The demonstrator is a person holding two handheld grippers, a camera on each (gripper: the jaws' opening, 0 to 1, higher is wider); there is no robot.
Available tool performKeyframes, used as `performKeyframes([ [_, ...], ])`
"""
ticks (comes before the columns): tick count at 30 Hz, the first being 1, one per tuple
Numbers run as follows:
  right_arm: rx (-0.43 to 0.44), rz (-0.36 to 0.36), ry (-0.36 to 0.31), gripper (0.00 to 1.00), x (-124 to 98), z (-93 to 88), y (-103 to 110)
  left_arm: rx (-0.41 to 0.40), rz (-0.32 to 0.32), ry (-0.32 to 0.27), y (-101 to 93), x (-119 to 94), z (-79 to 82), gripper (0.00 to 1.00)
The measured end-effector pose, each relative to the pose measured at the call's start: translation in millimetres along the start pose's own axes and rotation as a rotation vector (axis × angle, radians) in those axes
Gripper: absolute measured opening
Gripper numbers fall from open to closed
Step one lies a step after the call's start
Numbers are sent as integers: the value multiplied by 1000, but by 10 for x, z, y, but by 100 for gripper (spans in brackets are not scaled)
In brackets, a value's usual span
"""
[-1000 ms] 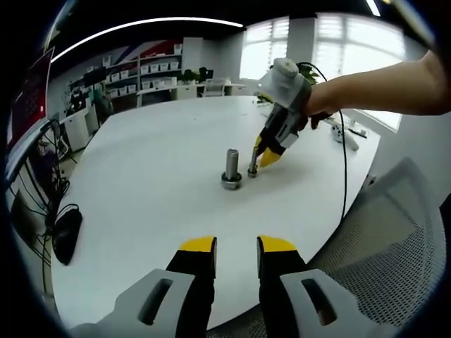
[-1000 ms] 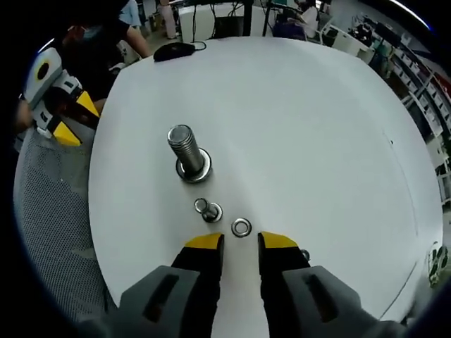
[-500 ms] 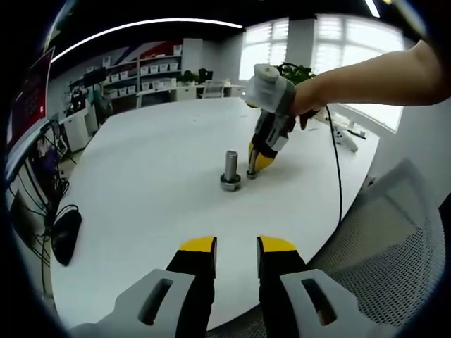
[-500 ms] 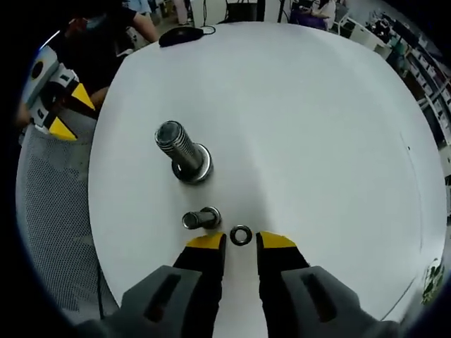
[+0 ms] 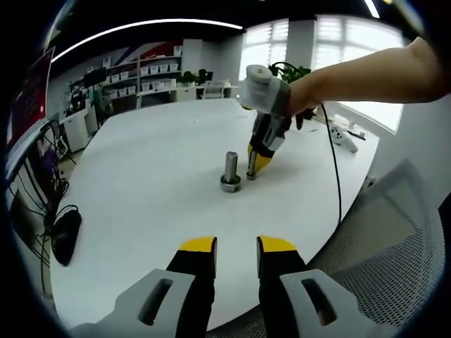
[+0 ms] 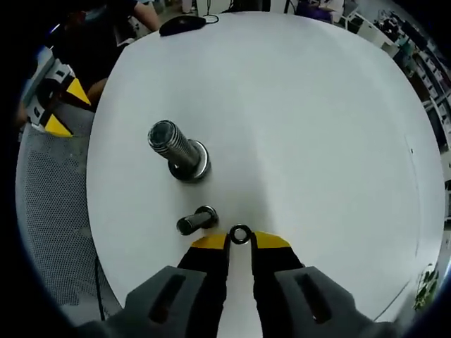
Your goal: Place the washer onto the threaded stud by aligning its center hole with the stud, sliding it down to the base, and recovering from edge contact or off-axis alignment until the washer reaches the visible bottom stop.
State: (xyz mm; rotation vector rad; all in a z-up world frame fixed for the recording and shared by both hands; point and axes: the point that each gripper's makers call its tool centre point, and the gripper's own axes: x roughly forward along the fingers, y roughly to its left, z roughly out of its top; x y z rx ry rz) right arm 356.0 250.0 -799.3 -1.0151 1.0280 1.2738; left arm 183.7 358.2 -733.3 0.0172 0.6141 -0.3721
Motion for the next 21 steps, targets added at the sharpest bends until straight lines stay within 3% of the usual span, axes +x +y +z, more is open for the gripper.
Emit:
performKeyframes([
  [8, 42, -75, -57, 14, -7, -5, 4, 0, 2, 4, 0, 1, -6, 20],
  [17, 205, -150, -210, 14, -33, -30, -27, -4, 6, -2, 10, -2, 5, 20],
  [21, 208, -164, -210, 13, -31, -25, -41, 1, 3, 6, 3, 2, -7, 20],
])
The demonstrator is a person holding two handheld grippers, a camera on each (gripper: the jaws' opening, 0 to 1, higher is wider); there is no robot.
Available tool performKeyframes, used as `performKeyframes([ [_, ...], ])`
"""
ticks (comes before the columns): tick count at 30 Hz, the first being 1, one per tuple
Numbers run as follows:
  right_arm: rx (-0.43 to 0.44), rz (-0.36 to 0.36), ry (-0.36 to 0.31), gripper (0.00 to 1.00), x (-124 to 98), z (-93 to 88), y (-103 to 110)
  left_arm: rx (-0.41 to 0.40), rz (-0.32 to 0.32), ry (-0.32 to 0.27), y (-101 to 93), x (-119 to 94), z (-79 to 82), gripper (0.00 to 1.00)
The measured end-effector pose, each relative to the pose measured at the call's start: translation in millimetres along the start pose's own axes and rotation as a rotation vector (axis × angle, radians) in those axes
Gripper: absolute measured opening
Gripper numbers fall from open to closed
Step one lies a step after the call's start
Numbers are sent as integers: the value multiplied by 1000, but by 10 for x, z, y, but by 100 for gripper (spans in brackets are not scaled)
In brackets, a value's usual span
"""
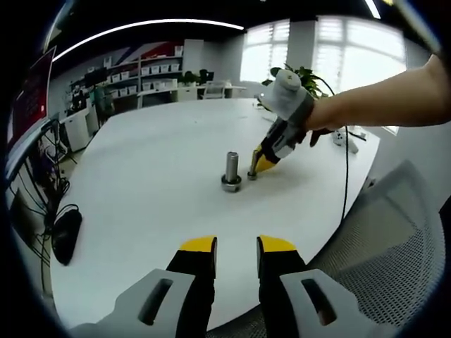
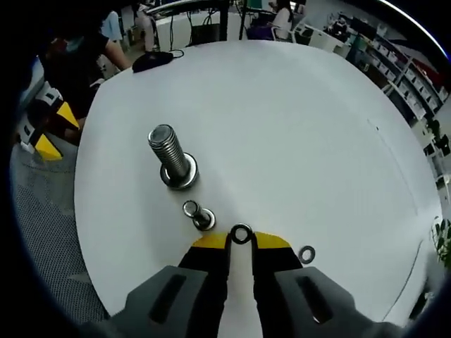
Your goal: Place the washer onto the threaded stud by aligning its center hole with the stud, sliding it down to the base, and recovering from edge contact or off-axis alignment until the washer reaches the visible bottom stop.
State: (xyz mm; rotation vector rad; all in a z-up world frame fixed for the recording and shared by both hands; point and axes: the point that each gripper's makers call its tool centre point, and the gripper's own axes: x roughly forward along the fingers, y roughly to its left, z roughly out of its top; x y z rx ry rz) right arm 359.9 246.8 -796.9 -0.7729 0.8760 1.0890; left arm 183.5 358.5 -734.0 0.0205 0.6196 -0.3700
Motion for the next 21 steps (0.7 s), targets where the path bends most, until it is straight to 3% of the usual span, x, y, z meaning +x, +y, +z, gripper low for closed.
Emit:
performKeyframes([
  [21, -6, 29, -31, 13, -482, 111, 158, 5, -5, 4, -13, 3, -5, 20],
])
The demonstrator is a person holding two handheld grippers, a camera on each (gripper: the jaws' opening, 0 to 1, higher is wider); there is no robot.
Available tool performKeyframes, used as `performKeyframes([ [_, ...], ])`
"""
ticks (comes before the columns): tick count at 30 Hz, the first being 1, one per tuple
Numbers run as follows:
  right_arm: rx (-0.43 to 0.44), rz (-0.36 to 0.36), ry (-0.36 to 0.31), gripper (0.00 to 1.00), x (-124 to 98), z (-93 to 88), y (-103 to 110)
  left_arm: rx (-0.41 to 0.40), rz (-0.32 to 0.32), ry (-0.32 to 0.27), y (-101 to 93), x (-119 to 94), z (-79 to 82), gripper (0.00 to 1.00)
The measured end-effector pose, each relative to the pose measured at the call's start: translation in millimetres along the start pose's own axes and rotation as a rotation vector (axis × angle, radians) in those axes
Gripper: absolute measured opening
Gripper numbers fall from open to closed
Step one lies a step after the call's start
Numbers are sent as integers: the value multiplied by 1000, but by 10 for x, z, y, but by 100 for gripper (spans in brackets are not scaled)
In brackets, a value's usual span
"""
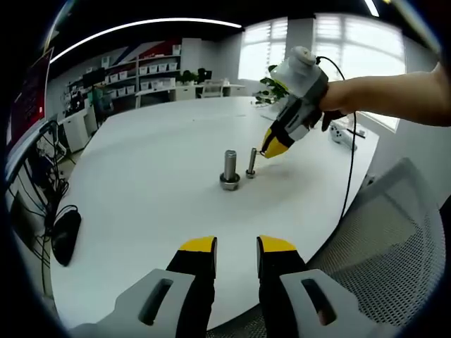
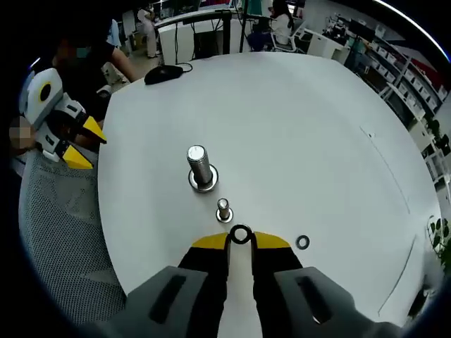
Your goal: Place the washer onto the threaded stud by aligning its center hole with the stud, sliding it down to the base, and recovering from edge contact or off-axis alignment until the washer reaches the visible bottom stop.
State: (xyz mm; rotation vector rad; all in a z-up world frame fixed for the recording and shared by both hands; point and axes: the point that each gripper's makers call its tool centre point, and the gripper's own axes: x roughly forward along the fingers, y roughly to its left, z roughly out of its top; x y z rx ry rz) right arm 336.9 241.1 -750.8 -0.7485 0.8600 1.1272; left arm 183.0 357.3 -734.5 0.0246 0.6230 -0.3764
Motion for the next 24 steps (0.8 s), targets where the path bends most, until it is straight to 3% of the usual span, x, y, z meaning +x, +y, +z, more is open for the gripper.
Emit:
performKeyframes([
  [11, -41, 21, -34, 13, -147, 232, 94, 1, 0, -1, 0, 0, 2, 20],
  [24, -105, 38, 8, 13, -24, 312, 126, 1, 0, -2, 0, -2, 2, 20],
])
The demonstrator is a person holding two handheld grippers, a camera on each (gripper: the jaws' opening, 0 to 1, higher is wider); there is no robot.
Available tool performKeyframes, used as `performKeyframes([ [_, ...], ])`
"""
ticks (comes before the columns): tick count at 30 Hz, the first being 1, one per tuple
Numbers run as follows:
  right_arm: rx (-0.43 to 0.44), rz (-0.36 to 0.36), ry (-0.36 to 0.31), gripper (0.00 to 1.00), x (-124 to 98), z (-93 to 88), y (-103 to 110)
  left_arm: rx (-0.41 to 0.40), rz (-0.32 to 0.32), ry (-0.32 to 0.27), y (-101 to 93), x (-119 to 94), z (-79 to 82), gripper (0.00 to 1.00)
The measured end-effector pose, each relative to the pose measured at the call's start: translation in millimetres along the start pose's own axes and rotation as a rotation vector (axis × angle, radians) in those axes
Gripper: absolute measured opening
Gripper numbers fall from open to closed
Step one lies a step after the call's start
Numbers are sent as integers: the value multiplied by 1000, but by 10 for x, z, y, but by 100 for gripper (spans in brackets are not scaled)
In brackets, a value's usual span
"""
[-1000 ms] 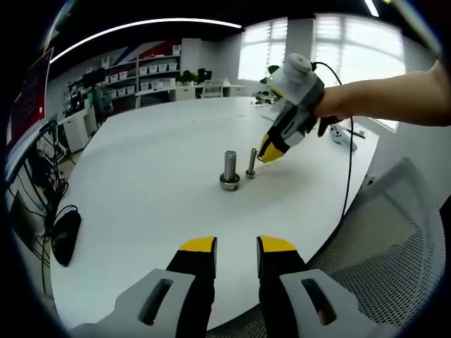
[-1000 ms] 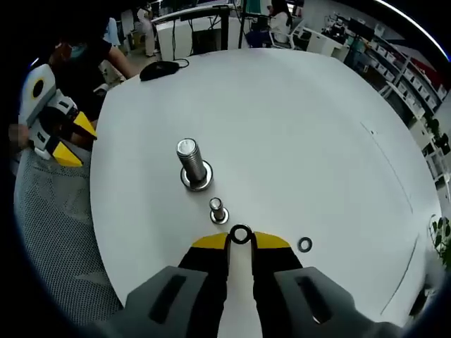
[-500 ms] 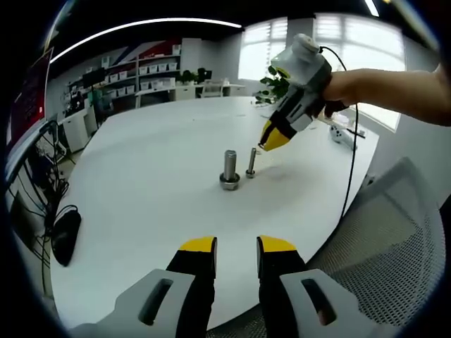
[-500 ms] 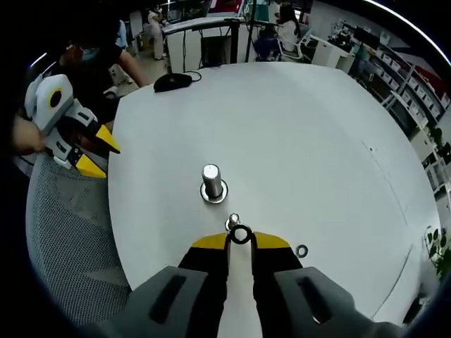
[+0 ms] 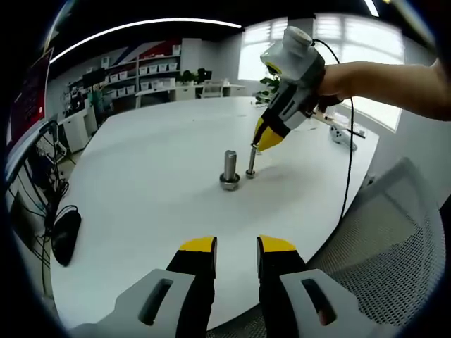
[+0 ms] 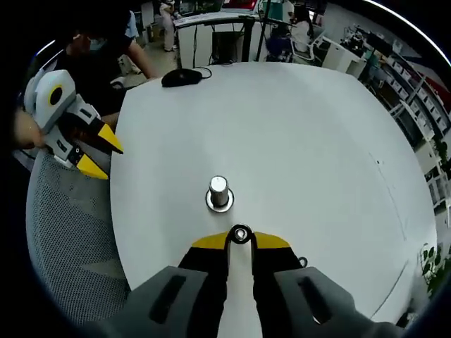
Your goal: Place the washer onto the threaded stud by aligning its center hole with the stud, sliding it down to the base, and recovering from edge contact or off-axis alignment until the washer reaches the visible bottom stop.
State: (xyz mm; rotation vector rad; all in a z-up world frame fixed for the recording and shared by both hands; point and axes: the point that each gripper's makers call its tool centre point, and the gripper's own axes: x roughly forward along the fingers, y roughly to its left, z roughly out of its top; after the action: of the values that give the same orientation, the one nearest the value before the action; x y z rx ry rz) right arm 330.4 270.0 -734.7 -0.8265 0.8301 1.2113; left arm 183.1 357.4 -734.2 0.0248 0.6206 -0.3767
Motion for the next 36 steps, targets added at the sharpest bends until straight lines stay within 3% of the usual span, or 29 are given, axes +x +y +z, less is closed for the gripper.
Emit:
performKeyframes([
  [17, -56, 15, 43, 13, 33, -37, -3, -5, 4, -8, 10, -3, 13, 20],
  [36, -66, 52, 98, 13, 308, -166, 22, -13, 13, -5, 29, -3, 3, 20],
])
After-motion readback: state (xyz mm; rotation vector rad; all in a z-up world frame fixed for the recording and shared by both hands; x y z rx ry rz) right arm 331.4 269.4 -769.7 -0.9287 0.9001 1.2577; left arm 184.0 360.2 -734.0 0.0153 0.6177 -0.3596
